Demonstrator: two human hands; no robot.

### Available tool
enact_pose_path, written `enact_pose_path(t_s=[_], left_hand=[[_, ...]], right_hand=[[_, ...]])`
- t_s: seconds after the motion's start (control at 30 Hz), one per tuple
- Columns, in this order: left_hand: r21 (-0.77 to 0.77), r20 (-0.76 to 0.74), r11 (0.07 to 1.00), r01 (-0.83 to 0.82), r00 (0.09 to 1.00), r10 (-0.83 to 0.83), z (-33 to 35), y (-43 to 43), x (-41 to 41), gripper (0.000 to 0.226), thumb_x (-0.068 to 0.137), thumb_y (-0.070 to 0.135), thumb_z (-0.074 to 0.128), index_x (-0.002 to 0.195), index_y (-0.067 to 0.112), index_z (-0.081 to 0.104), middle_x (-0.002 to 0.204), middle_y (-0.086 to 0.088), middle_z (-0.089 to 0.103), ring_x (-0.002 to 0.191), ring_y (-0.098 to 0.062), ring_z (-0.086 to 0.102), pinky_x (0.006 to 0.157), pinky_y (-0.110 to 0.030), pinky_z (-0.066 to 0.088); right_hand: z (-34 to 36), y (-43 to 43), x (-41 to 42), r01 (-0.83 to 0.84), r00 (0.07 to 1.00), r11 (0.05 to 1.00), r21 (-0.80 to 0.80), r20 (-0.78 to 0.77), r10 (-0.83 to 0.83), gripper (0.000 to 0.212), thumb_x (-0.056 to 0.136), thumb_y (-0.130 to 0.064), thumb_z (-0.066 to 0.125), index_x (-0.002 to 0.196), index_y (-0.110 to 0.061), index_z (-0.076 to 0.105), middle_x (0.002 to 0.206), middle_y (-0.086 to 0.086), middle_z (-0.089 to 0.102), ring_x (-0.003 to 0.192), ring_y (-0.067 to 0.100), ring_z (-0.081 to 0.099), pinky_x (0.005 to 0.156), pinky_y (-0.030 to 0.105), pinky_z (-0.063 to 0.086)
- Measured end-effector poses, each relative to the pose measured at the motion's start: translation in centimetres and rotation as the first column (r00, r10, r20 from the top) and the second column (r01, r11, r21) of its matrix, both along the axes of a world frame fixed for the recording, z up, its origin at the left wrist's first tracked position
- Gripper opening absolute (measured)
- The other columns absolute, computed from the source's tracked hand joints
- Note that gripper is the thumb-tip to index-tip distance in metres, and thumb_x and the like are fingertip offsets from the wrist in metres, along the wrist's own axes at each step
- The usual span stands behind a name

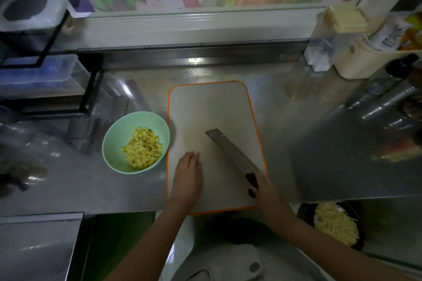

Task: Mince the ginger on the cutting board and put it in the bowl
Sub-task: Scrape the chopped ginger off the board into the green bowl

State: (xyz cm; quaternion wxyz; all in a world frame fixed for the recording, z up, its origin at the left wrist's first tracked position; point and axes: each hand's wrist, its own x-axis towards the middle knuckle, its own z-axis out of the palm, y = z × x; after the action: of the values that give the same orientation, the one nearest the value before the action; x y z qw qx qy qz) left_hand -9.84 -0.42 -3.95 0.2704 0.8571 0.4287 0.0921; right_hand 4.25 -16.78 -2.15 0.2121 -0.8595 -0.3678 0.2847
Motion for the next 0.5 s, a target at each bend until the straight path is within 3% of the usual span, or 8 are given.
enact_pose_path(t_s=[0.07, 0.13, 0.2, 0.27, 0.37, 0.5], left_hand=[[0.04, 0.018, 0.999, -0.016, 1.0, 0.015, 0.3, 0.1, -0.6, 0.053, 0.091, 0.03, 0.024, 0.121, 0.002, 0.056, 0.122, -0.018, 0.056, 0.116, -0.031, 0.05, 0.104, -0.035, 0.032], [0.065, 0.053, 0.997, -0.033, 0.998, 0.029, 0.5, 0.2, -1.0, 0.049, 0.09, 0.028, 0.026, 0.117, 0.003, 0.058, 0.116, -0.016, 0.058, 0.11, -0.03, 0.053, 0.099, -0.031, 0.033], [0.051, 0.09, 0.997, -0.064, 0.994, 0.06, 0.9, 0.2, -1.3, 0.05, 0.089, 0.029, 0.025, 0.116, 0.004, 0.059, 0.115, -0.015, 0.058, 0.108, -0.03, 0.054, 0.097, -0.035, 0.038], [0.058, 0.087, 0.995, -0.086, 0.993, 0.081, 1.2, 0.0, -1.8, 0.05, 0.089, 0.031, 0.025, 0.117, 0.007, 0.059, 0.116, -0.013, 0.057, 0.108, -0.029, 0.054, 0.094, -0.038, 0.041], [0.106, 0.044, 0.988, -0.11, 0.993, 0.106, 1.1, 0.0, -2.9, 0.047, 0.088, 0.029, 0.026, 0.115, 0.009, 0.059, 0.114, -0.013, 0.058, 0.103, -0.031, 0.055, 0.09, -0.041, 0.043], [0.077, -0.026, 0.98, -0.186, 0.982, 0.188, 0.4, -0.1, -4.4, 0.044, 0.091, 0.024, 0.028, 0.118, 0.006, 0.058, 0.114, -0.017, 0.058, 0.105, -0.034, 0.055, 0.091, -0.043, 0.044]], right_hand=[[-0.4, 0.3, -1.1, -0.036, 0.996, 0.996, 0.083, 0.084, 0.029, 0.05, 0.088, -0.003, 0.048, 0.137, -0.005, 0.036, 0.123, 0.019, 0.058, 0.112, 0.029, 0.06, 0.094, 0.036, 0.047], [-0.5, 0.7, -1.7, -0.047, 0.989, 0.99, 0.136, 0.145, 0.027, 0.036, 0.089, -0.007, 0.048, 0.124, -0.005, 0.042, 0.105, 0.013, 0.068, 0.094, 0.021, 0.069, 0.083, 0.028, 0.051], [0.8, 1.6, -2.3, -0.088, 0.992, 0.989, 0.119, 0.096, 0.077, 0.032, 0.102, -0.018, 0.036, 0.132, -0.009, 0.041, 0.125, 0.01, 0.057, 0.115, 0.019, 0.057, 0.1, 0.028, 0.04], [0.4, 1.7, -2.4, -0.147, 0.988, 0.982, 0.119, -0.033, 0.152, 0.041, 0.099, -0.031, 0.036, 0.134, -0.011, 0.044, 0.134, 0.01, 0.05, 0.125, 0.023, 0.048, 0.107, 0.029, 0.033], [0.5, 2.3, -1.3, -0.095, 0.994, 0.968, 0.23, -0.025, 0.103, 0.035, 0.097, -0.02, 0.047, 0.131, -0.011, 0.05, 0.128, 0.011, 0.055, 0.118, 0.024, 0.052, 0.103, 0.029, 0.037], [-0.7, 3.8, 1.4, -0.079, 0.996, 0.99, 0.116, 0.061, 0.073, 0.039, 0.096, -0.014, 0.049, 0.135, -0.01, 0.045, 0.123, 0.015, 0.052, 0.112, 0.031, 0.052, 0.096, 0.04, 0.043]])
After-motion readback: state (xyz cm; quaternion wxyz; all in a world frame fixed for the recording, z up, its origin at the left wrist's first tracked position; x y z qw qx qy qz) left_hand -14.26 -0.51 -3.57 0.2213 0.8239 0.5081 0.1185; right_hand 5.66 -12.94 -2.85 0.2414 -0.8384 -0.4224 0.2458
